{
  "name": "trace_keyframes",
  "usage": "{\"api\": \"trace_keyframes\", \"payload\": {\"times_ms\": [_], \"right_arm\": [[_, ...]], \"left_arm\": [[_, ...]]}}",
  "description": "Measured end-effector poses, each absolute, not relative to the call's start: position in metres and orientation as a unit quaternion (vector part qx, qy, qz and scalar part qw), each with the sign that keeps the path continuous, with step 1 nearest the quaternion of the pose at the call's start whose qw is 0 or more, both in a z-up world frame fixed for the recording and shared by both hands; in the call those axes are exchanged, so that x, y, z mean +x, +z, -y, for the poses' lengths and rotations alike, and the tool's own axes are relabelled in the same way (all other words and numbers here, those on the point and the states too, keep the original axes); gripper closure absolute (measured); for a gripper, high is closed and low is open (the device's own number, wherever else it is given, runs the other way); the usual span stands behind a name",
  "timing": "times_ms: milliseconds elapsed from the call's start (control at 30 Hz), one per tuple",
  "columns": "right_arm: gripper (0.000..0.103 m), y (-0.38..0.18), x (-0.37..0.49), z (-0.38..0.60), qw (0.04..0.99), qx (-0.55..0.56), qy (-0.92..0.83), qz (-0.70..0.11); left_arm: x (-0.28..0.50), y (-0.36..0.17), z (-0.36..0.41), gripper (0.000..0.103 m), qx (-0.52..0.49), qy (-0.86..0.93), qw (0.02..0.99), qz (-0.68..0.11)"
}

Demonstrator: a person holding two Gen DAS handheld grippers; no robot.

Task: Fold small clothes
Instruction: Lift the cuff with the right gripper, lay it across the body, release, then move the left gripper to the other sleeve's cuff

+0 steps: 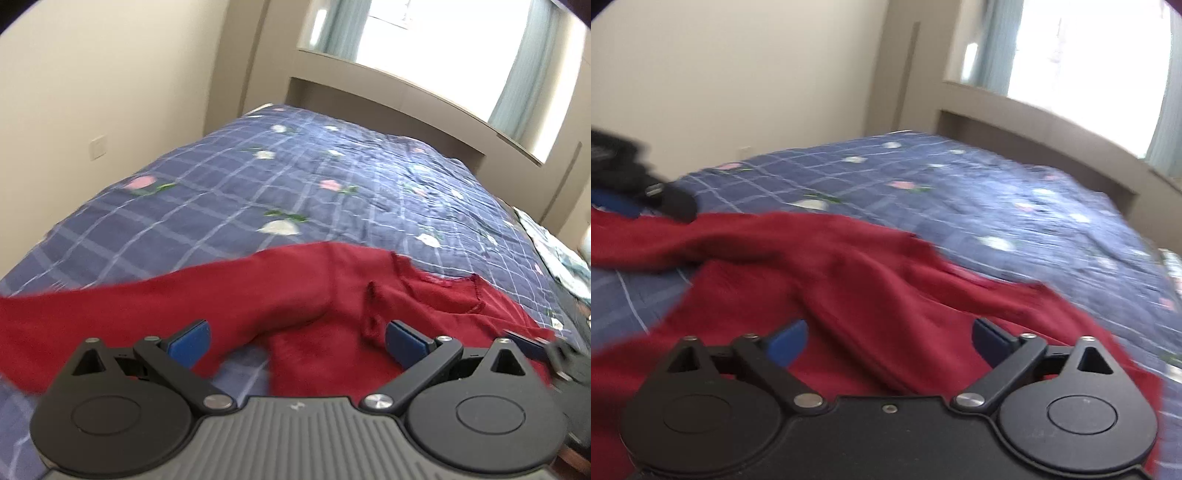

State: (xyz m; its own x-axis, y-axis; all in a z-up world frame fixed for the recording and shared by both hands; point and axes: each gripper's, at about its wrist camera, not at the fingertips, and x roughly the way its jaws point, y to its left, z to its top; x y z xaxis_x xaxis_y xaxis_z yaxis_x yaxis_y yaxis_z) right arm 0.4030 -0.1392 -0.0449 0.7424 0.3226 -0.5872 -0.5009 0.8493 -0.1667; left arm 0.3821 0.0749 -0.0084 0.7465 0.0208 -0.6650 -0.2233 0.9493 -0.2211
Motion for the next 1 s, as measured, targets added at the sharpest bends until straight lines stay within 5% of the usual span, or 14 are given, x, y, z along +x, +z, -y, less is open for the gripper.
{"api": "trace_keyframes", "payload": {"times_ms": [333,667,1000], "right_arm": [[0.001,-0.079,0.359,0.242,0.919,-0.267,0.056,-0.285],[0.001,-0.107,0.379,0.266,0.914,-0.338,-0.101,-0.202],[0.001,-0.097,0.381,0.315,0.926,-0.244,-0.179,-0.224]], "left_arm": [[0.465,-0.05,-0.008,0.0,-0.081,0.047,0.937,-0.335],[0.481,-0.091,-0.001,0.0,-0.057,0.123,0.926,-0.353],[0.479,-0.099,0.003,0.0,-0.046,0.128,0.932,-0.335]]}}
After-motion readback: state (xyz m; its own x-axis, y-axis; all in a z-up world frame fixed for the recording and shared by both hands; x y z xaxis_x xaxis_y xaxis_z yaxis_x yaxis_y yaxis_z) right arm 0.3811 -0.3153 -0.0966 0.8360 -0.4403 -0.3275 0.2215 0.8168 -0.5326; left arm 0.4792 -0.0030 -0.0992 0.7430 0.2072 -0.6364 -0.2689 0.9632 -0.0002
